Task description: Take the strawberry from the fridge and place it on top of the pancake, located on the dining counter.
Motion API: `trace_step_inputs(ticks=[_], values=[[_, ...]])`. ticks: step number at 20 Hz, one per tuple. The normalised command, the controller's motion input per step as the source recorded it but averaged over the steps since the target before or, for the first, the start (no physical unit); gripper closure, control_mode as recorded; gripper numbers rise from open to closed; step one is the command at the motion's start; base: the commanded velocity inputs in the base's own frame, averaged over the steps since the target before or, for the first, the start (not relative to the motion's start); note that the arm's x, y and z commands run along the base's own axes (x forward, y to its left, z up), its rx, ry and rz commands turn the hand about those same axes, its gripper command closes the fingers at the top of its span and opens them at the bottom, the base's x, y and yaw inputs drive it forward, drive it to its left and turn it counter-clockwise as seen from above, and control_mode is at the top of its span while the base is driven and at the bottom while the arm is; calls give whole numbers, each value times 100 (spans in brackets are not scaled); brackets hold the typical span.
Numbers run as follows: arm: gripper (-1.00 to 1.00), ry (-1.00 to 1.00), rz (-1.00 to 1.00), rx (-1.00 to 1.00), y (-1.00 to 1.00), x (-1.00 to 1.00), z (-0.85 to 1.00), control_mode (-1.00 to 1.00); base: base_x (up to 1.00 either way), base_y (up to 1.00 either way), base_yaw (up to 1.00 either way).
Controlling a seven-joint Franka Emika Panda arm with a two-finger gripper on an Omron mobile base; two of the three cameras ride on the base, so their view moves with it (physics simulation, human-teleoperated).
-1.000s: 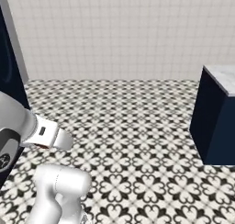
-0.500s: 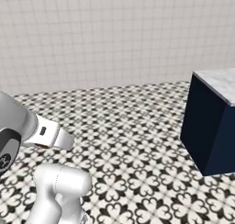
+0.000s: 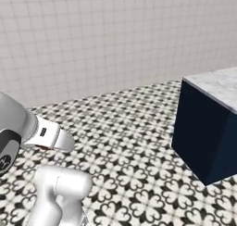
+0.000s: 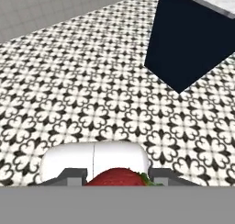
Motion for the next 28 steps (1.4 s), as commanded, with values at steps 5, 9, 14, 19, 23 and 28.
trace_step_inputs(ticks=[5,9,14,19,23,28], values=[[100,0,0,0,0,0,0,100,100,99,-39],[100,0,0,0,0,0,0,100,100,100,-38],[100,0,0,0,0,0,0,100,100,100,-37],[100,0,0,0,0,0,0,100,100,97,-36],[100,0,0,0,0,0,0,100,100,88,-36],[100,0,0,0,0,0,0,100,100,89,-37]])
